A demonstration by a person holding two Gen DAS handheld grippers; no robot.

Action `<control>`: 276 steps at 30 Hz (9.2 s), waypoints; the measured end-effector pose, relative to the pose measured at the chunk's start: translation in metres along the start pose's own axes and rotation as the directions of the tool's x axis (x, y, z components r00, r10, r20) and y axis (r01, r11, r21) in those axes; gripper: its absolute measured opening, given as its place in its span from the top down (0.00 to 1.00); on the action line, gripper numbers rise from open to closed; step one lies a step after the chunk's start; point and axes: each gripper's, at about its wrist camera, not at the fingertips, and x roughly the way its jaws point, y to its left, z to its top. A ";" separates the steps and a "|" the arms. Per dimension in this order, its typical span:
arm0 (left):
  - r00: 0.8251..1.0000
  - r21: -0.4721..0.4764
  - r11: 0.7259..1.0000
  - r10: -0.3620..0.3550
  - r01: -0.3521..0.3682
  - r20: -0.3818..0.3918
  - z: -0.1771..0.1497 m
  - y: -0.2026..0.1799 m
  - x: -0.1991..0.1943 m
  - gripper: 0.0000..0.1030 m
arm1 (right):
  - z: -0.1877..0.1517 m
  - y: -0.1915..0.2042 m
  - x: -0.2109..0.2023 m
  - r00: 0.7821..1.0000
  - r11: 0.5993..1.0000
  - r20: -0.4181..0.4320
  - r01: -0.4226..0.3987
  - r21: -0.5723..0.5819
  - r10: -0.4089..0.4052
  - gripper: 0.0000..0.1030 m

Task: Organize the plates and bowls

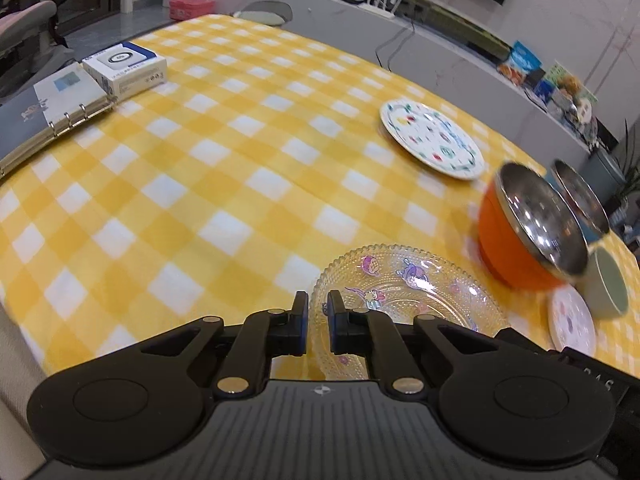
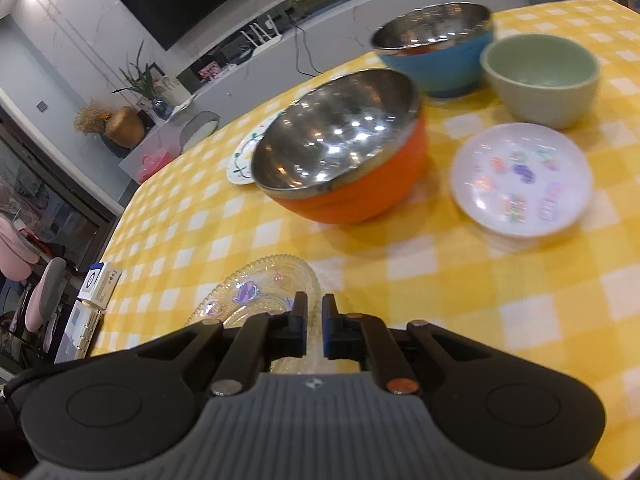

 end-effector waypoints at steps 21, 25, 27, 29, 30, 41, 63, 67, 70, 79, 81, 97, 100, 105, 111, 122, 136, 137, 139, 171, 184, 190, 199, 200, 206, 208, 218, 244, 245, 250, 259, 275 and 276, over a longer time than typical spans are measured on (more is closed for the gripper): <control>1.000 0.108 0.994 0.006 -0.007 0.003 -0.027 -0.012 -0.031 0.69 | -0.036 -0.045 -0.056 0.998 0.998 -0.002 0.060 0.003 -0.060 0.95; 1.000 0.059 0.998 -0.015 0.016 -0.009 -0.027 -0.004 -0.024 0.69 | -0.032 -0.049 -0.058 0.998 0.998 0.014 0.055 0.001 -0.055 0.92; 0.999 0.045 0.998 -0.040 0.041 -0.022 -0.029 -0.003 -0.020 0.69 | -0.030 -0.052 -0.057 0.999 0.999 0.013 0.039 0.016 -0.039 0.91; 0.996 0.030 0.997 -0.073 0.075 -0.042 -0.031 -0.003 -0.017 0.69 | -0.030 -0.053 -0.056 1.000 0.999 0.007 0.019 0.027 -0.019 0.91; 0.996 0.029 0.996 -0.080 0.081 -0.047 -0.033 -0.004 -0.015 0.69 | -0.030 -0.054 -0.055 1.000 0.999 0.007 0.009 0.032 -0.010 0.90; 0.993 0.097 0.989 -0.103 0.108 -0.055 -0.042 -0.016 -0.014 0.89 | -0.035 -0.052 -0.047 1.000 1.000 -0.011 0.001 0.028 0.000 0.96; 0.999 0.186 0.981 -0.047 0.050 -0.020 -0.030 -0.030 -0.045 0.86 | -0.029 -0.038 -0.080 0.998 0.997 0.011 0.054 -0.060 -0.054 0.92; 0.998 0.233 0.971 -0.060 0.054 0.017 -0.014 -0.045 -0.054 0.86 | -0.019 -0.028 -0.087 0.997 0.993 0.049 0.064 -0.096 -0.059 0.90; 0.995 0.282 0.957 -0.081 0.063 0.051 -0.003 -0.057 -0.060 0.86 | -0.011 -0.020 -0.088 0.997 0.991 0.063 0.057 -0.124 -0.050 0.87; 0.984 0.355 0.929 -0.148 0.102 0.104 0.038 -0.084 -0.058 0.74 | 0.028 0.009 -0.082 0.990 0.981 0.134 0.057 -0.184 -0.032 0.69; 0.982 0.369 0.924 -0.148 0.095 0.118 0.048 -0.086 -0.054 0.71 | 0.039 0.016 -0.079 0.989 0.978 0.145 0.055 -0.200 -0.025 0.68; 0.978 0.346 0.915 -0.208 0.205 -0.027 0.151 -0.095 0.034 0.56 | 0.168 0.041 -0.003 1.000 0.973 0.011 -0.015 -0.232 0.018 0.52; 0.974 0.337 0.915 -0.223 0.220 -0.029 0.170 -0.092 0.057 0.56 | 0.191 0.043 0.028 0.999 0.975 -0.039 -0.015 -0.220 0.007 0.52; 0.968 0.264 0.932 -0.237 0.249 -0.078 0.191 -0.076 0.106 0.56 | 0.213 0.040 0.087 0.987 0.983 -0.159 -0.020 -0.182 -0.010 0.63; 0.954 0.125 0.951 -0.263 0.281 -0.144 0.202 -0.039 0.156 0.66 | 0.219 0.033 0.147 0.956 0.984 -0.289 -0.012 -0.180 -0.041 0.77; 0.919 0.091 0.924 -0.351 0.371 -0.179 0.205 -0.019 0.178 0.76 | 0.230 0.023 0.180 0.925 0.989 -0.378 -0.013 -0.148 -0.045 0.80; 0.913 0.053 0.922 -0.369 0.383 -0.175 0.204 -0.013 0.181 0.90 | 0.229 0.027 0.193 0.921 0.987 -0.378 0.037 -0.155 -0.094 0.88; 0.913 0.044 0.923 -0.370 0.382 -0.175 0.204 -0.012 0.181 0.90 | 0.228 0.026 0.192 0.923 0.989 -0.372 0.045 -0.144 -0.096 0.89; 0.917 0.039 0.928 -0.361 0.372 -0.168 0.203 -0.009 0.178 0.90 | 0.228 0.024 0.191 0.926 0.993 -0.369 0.043 -0.111 -0.081 0.90; 0.944 -0.047 0.946 -0.325 0.322 -0.066 0.142 0.083 0.029 0.90 | 0.118 0.097 0.062 0.936 0.971 -0.348 -0.125 -0.202 0.048 0.93; 0.936 -0.021 0.942 -0.335 0.335 -0.104 0.060 0.063 -0.015 0.90 | 0.045 0.041 -0.021 0.945 0.980 -0.321 -0.121 -0.155 0.066 0.93; 0.921 0.011 0.932 -0.357 0.363 -0.157 0.024 0.037 -0.015 0.90 | 0.021 -0.004 -0.057 0.960 0.990 -0.275 -0.086 -0.113 0.052 0.93; 0.921 0.068 0.928 -0.352 0.367 -0.170 -0.007 0.014 -0.007 0.90 | -0.002 -0.050 -0.076 0.975 0.996 -0.212 -0.072 -0.044 0.061 0.93; 0.922 0.070 0.929 -0.349 0.364 -0.170 -0.009 0.012 -0.007 0.90 | -0.004 -0.053 -0.076 0.976 0.996 -0.208 -0.075 -0.040 0.065 0.93; 0.926 0.048 0.935 -0.340 0.352 -0.166 -0.015 0.009 -0.002 0.90 | -0.010 -0.057 -0.075 0.983 0.996 -0.170 -0.072 -0.046 0.064 0.93; 0.925 0.037 0.935 -0.343 0.353 -0.165 -0.017 0.008 0.000 0.90 | -0.008 -0.061 -0.076 0.984 0.996 -0.166 -0.072 -0.046 0.063 0.93; 0.925 -0.004 0.934 -0.354 0.357 -0.140 -0.025 0.010 0.003 0.90 | -0.016 -0.067 -0.072 0.990 0.998 -0.139 -0.044 -0.044 0.038 0.93; 0.951 0.138 0.941 -0.302 0.309 -0.070 -0.035 -0.001 -0.002 0.93 | -0.024 -0.055 -0.075 0.998 0.983 -0.050 0.025 -0.184 -0.035 0.83; 0.953 0.143 0.942 -0.296 0.303 -0.066 -0.035 -0.001 -0.002 0.94 | -0.024 -0.056 -0.075 0.998 0.984 -0.052 0.020 -0.176 -0.030 0.84; 0.952 0.143 0.941 -0.303 0.305 -0.036 -0.032 0.003 -0.011 0.99 | -0.028 -0.049 -0.073 0.999 0.979 -0.047 0.014 -0.204 -0.024 0.93; 0.969 0.139 0.959 -0.243 0.245 -0.032 -0.029 0.008 -0.007 0.94 | -0.033 -0.036 -0.069 0.997 0.959 -0.068 0.025 -0.282 -0.046 0.94; 0.977 0.256 0.945 -0.211 0.204 0.001 -0.026 -0.032 -0.036 0.89 | -0.021 -0.050 -0.090 0.994 0.969 -0.016 0.101 -0.226 -0.107 0.84; 0.975 0.260 0.942 -0.222 0.214 0.000 -0.025 -0.038 -0.039 0.87 | -0.018 -0.053 -0.092 0.993 0.970 -0.007 0.113 -0.215 -0.117 0.80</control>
